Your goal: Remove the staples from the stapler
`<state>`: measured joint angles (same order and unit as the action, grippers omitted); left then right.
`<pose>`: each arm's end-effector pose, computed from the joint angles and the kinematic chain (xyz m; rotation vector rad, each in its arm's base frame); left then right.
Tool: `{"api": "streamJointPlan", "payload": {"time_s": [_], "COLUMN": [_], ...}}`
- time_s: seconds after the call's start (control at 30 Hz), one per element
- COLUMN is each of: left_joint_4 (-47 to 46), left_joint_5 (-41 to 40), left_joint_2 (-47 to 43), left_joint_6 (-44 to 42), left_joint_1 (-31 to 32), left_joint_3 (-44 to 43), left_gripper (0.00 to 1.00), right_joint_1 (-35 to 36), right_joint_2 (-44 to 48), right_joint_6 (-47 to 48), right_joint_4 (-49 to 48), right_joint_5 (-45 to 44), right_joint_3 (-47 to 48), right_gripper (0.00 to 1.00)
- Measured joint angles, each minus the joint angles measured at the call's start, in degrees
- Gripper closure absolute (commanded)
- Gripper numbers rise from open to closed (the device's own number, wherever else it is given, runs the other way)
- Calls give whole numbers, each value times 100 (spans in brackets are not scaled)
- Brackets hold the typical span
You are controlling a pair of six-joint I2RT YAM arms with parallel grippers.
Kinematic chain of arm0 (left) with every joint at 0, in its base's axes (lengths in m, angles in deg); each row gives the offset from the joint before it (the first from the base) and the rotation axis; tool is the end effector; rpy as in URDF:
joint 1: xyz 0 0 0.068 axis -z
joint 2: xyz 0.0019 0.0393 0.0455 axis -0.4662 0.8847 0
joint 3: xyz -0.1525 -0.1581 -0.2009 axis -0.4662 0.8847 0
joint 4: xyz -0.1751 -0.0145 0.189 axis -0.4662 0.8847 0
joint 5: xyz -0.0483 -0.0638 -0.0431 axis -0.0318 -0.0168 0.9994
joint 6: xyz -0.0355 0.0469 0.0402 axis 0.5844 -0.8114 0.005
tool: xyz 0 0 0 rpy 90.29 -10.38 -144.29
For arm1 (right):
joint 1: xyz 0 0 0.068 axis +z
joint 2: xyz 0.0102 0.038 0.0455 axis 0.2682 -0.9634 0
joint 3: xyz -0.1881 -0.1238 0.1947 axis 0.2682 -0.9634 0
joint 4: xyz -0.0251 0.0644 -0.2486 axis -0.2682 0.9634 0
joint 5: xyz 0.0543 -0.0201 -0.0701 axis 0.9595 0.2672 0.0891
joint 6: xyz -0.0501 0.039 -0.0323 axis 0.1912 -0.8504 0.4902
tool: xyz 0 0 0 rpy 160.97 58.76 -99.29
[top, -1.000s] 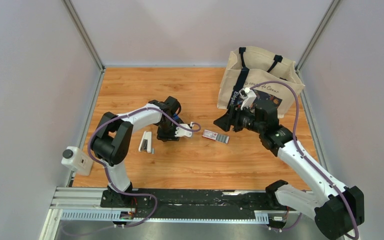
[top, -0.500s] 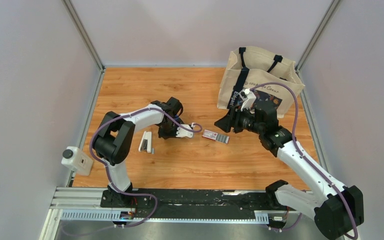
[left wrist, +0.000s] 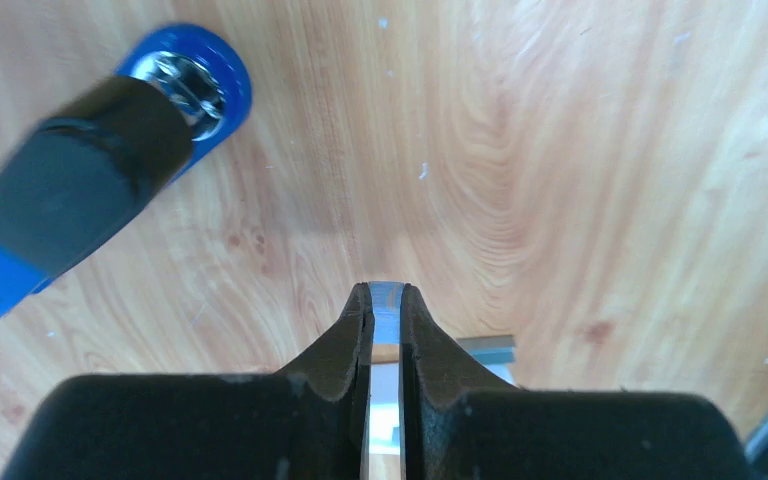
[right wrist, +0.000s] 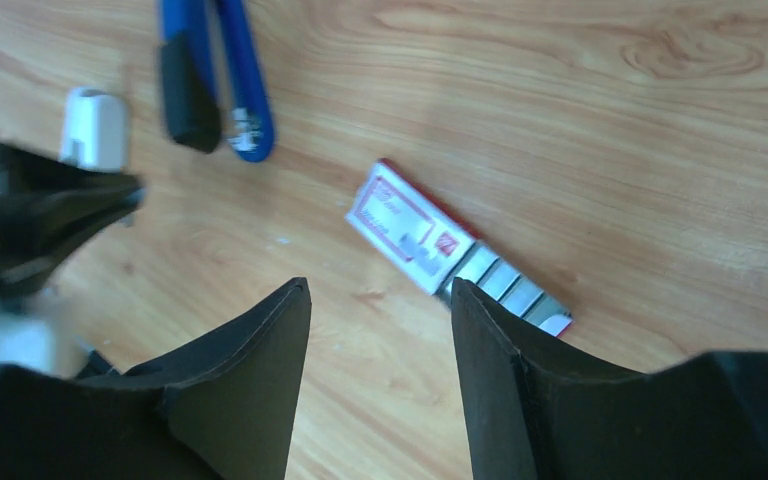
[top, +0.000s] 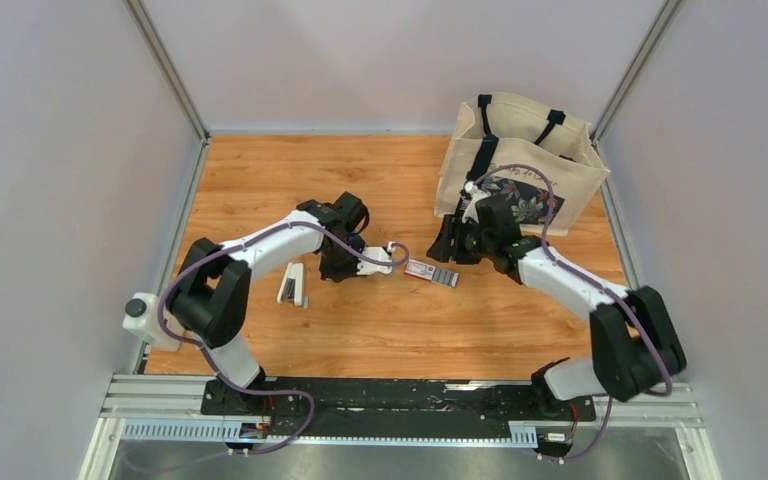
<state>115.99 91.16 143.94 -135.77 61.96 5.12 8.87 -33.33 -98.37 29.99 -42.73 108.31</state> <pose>0.2614 -0.1887 0.1889 2.1622 2.0546 -0.1952 0.2528 0.1344 0.2396 -0.1517 2.3535 0.7972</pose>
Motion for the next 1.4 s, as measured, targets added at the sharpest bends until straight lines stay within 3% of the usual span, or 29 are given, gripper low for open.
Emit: {"api": "streamJointPlan", "payload": {"time_s": [0.2, 0.37, 0.77, 1.13, 1.3, 1.4], "left_joint_4": [409, 649, 1012, 1054, 1008, 850], "left_joint_5": [656, 1158, 2070, 2761, 3215, 3589], "left_joint_2": [-1097, -1829, -2485, -2848, -3034, -3121], "left_joint_6": [549, 868, 1445, 1886, 2177, 2463], "left_joint_1": [79, 79, 79, 79, 79, 76], "left_joint_3": [-299, -317, -348, -413, -442, -439], "left_gripper": [91, 91, 90, 90, 90, 90], "right_joint_1": [-13, -13, 70, 699, 883, 1043], "right_joint_2": [-1523, -2013, -2188, -2247, -2050, -1781], "right_joint_6": [-17, -72, -306, -516, -715, -809], "right_joint_4": [-46, -85, -293, -315, -413, -356], "right_joint_5": [-299, -483, -542, -778, -879, -920], "right_joint_3": [442, 750, 691, 640, 389, 146], "right_gripper": [45, 45, 48, 52, 52, 46]}}
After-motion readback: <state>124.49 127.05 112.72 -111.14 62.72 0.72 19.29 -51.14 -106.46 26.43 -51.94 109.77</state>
